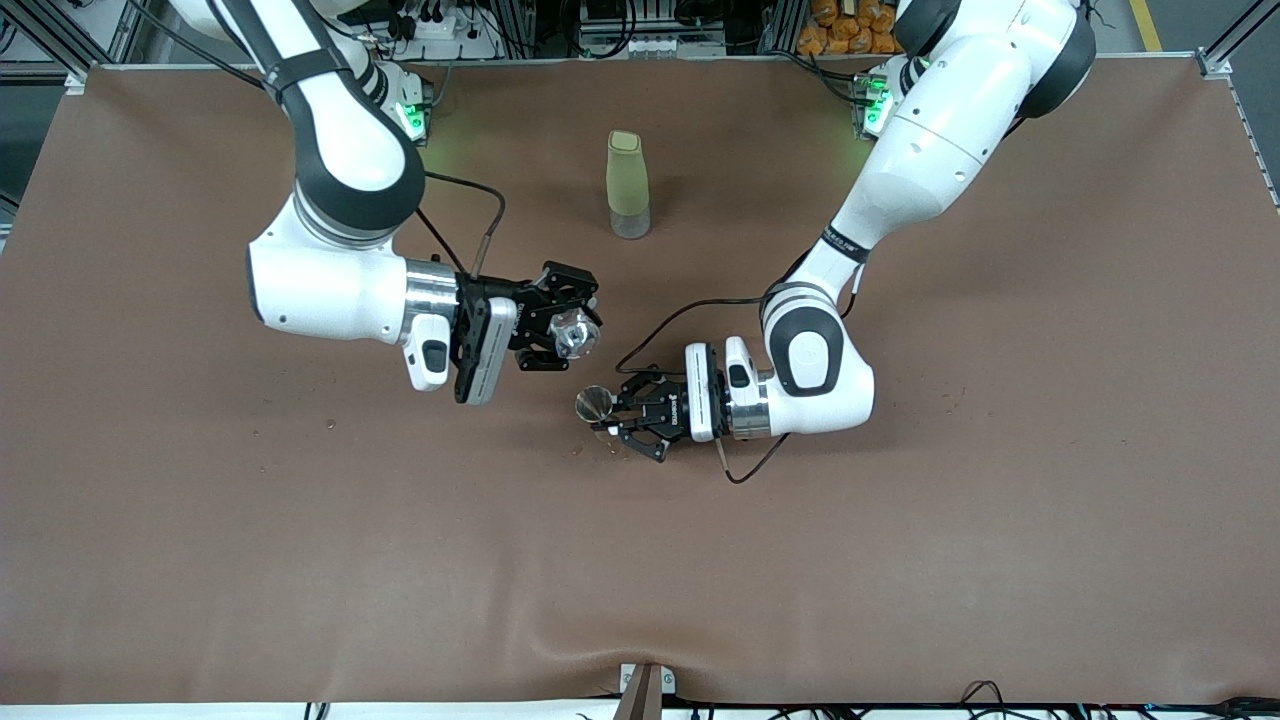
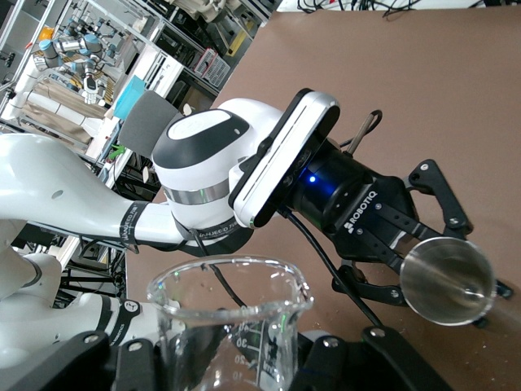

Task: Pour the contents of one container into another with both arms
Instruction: 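Tilt the beaker with the right gripper over the jigger's open rim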

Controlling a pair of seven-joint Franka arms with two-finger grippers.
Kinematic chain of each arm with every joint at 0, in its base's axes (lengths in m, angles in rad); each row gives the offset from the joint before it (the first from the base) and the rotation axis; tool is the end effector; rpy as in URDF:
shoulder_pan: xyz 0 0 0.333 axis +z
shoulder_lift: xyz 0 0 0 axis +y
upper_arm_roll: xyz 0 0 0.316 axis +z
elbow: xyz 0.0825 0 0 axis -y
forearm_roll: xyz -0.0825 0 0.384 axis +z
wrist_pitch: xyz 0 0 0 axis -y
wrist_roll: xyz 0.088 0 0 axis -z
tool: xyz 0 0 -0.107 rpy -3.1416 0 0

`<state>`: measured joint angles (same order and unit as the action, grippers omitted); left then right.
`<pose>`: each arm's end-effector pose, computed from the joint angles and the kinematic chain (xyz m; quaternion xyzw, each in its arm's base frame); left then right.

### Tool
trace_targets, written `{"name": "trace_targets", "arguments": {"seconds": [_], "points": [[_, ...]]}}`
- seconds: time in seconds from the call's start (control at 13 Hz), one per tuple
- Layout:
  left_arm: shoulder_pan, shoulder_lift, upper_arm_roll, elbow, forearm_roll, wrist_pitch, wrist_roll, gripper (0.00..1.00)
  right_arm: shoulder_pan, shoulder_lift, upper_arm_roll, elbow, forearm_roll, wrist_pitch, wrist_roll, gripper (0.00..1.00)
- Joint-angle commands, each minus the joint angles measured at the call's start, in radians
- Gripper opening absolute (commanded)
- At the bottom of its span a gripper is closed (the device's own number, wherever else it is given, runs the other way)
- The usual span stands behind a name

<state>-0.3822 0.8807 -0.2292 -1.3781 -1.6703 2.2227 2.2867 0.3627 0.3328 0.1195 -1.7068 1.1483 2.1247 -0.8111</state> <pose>0.6239 -0.4247 0.2244 0.5480 -0.5354 0.4628 0.4459 0.5783 0.3395 0.4322 -0.8232 -0.2849 -0.1128 0.4781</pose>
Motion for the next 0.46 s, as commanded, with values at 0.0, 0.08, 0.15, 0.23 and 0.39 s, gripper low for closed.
{"name": "trace_targets", "arguments": {"seconds": [0.0, 0.08, 0.15, 0.23, 0.39], "points": [[-0.007, 0.001, 0.005, 0.014, -0.031, 0.017, 0.017, 0.0, 0.021, -0.006, -0.004, -0.014, -0.018, 0.018, 0.046, 0.0], [-0.004, 0.0, 0.005, 0.013, -0.031, 0.017, 0.017, 0.0, 0.021, -0.006, -0.004, -0.02, -0.021, 0.018, 0.047, 0.0], [-0.003, -0.002, 0.005, 0.013, -0.031, 0.017, 0.019, 0.0, 0.021, -0.006, -0.004, -0.031, -0.022, 0.018, 0.055, 0.0], [-0.001, -0.005, 0.005, 0.013, -0.032, 0.015, 0.019, 0.0, 0.021, -0.006, -0.004, -0.034, -0.027, 0.018, 0.061, 0.0], [0.006, -0.009, 0.001, 0.002, -0.028, 0.006, 0.022, 0.0, 0.021, -0.006, -0.004, -0.04, -0.028, 0.017, 0.093, 0.0]]}}
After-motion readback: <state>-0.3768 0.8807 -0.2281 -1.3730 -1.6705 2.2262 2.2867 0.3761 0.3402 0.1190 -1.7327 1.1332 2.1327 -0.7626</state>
